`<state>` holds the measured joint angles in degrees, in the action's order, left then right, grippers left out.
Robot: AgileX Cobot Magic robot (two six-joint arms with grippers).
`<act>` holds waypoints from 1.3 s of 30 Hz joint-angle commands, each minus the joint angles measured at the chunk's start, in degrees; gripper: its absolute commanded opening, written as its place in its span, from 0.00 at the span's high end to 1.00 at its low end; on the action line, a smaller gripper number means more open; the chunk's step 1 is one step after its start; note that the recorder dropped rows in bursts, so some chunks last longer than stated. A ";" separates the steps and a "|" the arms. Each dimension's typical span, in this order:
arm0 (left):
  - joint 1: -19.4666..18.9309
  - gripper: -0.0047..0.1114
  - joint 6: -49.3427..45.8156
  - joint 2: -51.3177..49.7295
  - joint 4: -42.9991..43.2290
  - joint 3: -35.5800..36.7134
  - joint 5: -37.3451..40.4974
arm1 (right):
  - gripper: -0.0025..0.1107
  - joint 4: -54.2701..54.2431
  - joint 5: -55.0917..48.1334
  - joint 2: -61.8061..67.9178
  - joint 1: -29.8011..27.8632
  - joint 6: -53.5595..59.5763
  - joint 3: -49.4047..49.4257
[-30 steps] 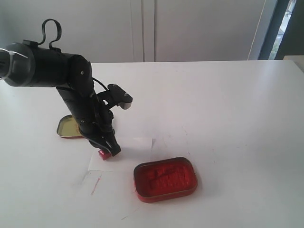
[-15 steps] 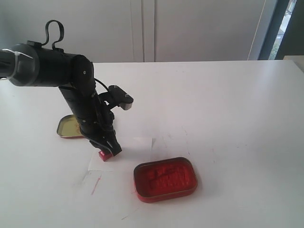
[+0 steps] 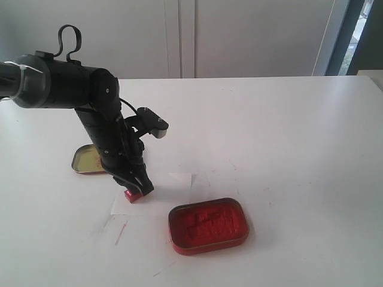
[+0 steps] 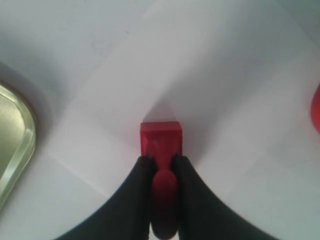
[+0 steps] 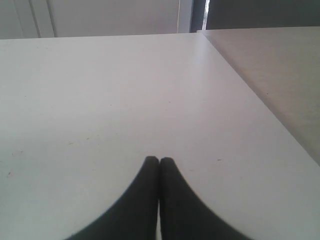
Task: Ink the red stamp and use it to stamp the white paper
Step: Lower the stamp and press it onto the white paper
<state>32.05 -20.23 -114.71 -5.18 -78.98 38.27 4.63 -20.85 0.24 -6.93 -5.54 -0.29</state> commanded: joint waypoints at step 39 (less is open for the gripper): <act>0.02 0.96 1.17 0.54 -0.05 0.27 2.42 | 0.98 -0.13 0.86 -0.24 0.11 -0.35 0.29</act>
<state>31.92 -19.79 -113.70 -5.28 -79.16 38.37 4.63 -20.85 0.24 -6.93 -5.54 -0.29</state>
